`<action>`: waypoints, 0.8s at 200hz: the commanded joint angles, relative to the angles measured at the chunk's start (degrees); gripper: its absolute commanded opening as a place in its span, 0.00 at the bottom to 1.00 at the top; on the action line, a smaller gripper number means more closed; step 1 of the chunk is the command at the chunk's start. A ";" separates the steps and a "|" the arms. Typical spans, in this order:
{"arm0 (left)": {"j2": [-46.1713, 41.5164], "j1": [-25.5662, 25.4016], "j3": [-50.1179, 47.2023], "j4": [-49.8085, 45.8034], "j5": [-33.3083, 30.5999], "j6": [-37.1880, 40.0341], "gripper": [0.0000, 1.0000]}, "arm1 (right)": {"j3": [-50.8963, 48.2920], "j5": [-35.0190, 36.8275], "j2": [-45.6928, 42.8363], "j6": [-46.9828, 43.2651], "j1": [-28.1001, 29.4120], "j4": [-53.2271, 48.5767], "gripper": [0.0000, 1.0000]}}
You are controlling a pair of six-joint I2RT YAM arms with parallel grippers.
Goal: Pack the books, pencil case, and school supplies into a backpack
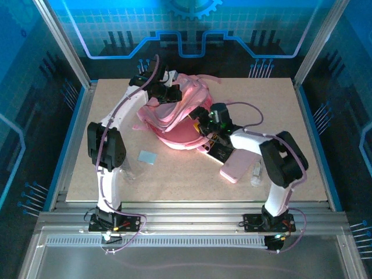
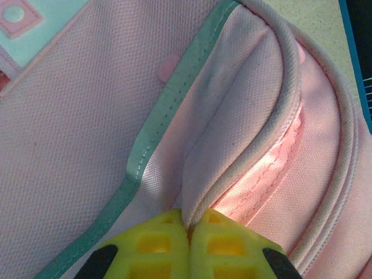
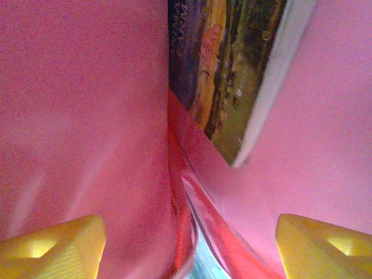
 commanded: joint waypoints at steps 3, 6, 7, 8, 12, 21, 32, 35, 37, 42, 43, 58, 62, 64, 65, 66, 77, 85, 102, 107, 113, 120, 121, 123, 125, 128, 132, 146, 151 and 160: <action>-3.90 1.59 -1.57 0.97 -3.94 0.36 0.00 | -1.86 -3.47 -8.71 -11.01 -2.15 -13.70 0.78; -4.05 1.59 -1.76 0.82 -4.37 0.67 0.00 | -1.81 -3.60 -9.61 -12.80 -2.42 -15.65 0.78; -4.11 1.59 -1.80 0.74 -4.52 0.78 0.00 | -1.73 -3.61 -9.91 -13.37 -2.55 -16.34 0.78; -4.19 1.59 -1.86 0.66 -4.68 0.88 0.00 | -1.65 -3.62 -10.20 -13.92 -2.65 -16.95 0.78; -4.45 1.59 -2.18 0.44 -5.36 1.38 0.00 | -1.41 -3.64 -11.35 -16.28 -3.07 -19.68 0.78; -5.08 1.59 -2.85 -0.31 -7.61 2.73 0.00 | -0.62 -3.33 -13.66 -21.13 -3.97 -25.90 0.78; -6.08 1.60 -4.03 -1.00 -11.23 4.26 0.00 | -0.06 -2.00 -16.30 -26.57 -5.20 -32.88 0.79; -6.37 1.59 -4.44 -1.02 -12.14 4.65 0.00 | 0.05 -1.42 -16.93 -27.84 -5.57 -34.65 0.79; -6.57 1.55 -4.74 -1.01 -12.66 4.91 0.00 | 0.04 -1.12 -17.32 -28.55 -5.81 -35.57 0.79; -7.03 1.71 -5.40 -1.00 -14.39 5.51 0.00 | 0.02 0.01 -18.41 -30.36 -6.52 -37.85 0.79; -7.10 1.65 -5.55 -1.04 -14.80 5.66 0.00 | -0.03 0.13 -18.62 -30.63 -6.61 -38.34 0.79; -7.97 1.69 -6.71 -1.58 -18.00 7.10 0.00 | -0.99 2.45 -21.33 -34.34 -9.09 -42.82 0.79; -8.20 1.68 -7.01 -1.84 -18.43 7.25 0.00 | -1.33 2.80 -21.85 -34.97 -9.99 -43.55 0.79; -8.26 1.68 -7.14 -1.98 -18.70 7.34 0.00 | -1.55 2.93 -22.02 -35.26 -10.45 -43.88 0.79; -8.28 1.68 -7.25 -2.02 -18.76 7.37 0.00 | -1.65 2.99 -22.19 -35.41 -10.69 -44.04 0.79; -8.34 1.68 -7.31 -2.04 -18.79 7.38 0.00 | -1.70 3.07 -22.35 -35.48 -10.86 -44.25 0.79; -9.10 1.68 -8.86 -2.06 -19.12 7.37 0.00 | -2.50 3.74 -23.24 -37.08 -13.43 -45.92 0.79; -9.89 1.68 -10.39 -1.91 -19.02 7.00 0.00 | -3.06 3.82 -23.55 -38.40 -14.96 -46.49 0.79; -11.70 1.68 -13.64 -1.78 -18.17 5.21 0.00 | -3.35 4.11 -22.98 -41.51 -18.08 -47.44 0.79; -12.32 1.60 -14.45 -1.92 -17.91 4.37 0.12 | -3.41 3.89 -22.67 -42.63 -18.93 -47.44 0.79; -13.13 1.52 -15.53 -1.85 -17.58 3.14 0.28 | -3.31 3.64 -22.17 -44.12 -19.95 -47.43 0.79; -14.43 1.15 -17.30 -0.95 -16.69 1.66 0.43 | -3.19 3.50 -21.53 -45.71 -20.82 -47.32 0.79; -14.62 1.11 -17.56 -0.80 -16.52 1.50 0.45 | -3.21 3.50 -21.46 -45.95 -20.98 -47.29 0.79; -15.09 0.97 -17.93 -0.36 -16.18 1.22 0.48 | -3.19 3.43 -21.29 -46.31 -21.20 -47.21 0.79; -15.50 0.80 -18.69 0.15 -15.85 0.89 0.50 | -3.23 3.37 -21.11 -46.68 -21.45 -47.12 0.79; -16.19 0.46 -19.58 0.78 -15.38 0.55 0.52 | -3.19 3.28 -20.85 -47.18 -21.73 -46.83 0.79; -17.16 -0.05 -20.57 1.67 -14.82 0.10 0.55 | -3.19 3.01 -20.42 -47.78 -22.17 -46.48 0.79; -20.18 -2.60 -23.75 4.57 -13.57 -1.09 0.58 | -2.75 1.69 -18.52 -49.55 -23.51 -45.50 0.78; -21.06 -3.71 -24.53 5.23 -13.50 -1.15 0.58 | -2.46 1.50 -17.69 -50.05 -23.96 -45.33 0.78; -22.38 -5.80 -25.82 6.28 -13.88 -1.75 0.58 | -1.86 1.69 -16.19 -50.61 -24.83 -45.34 0.78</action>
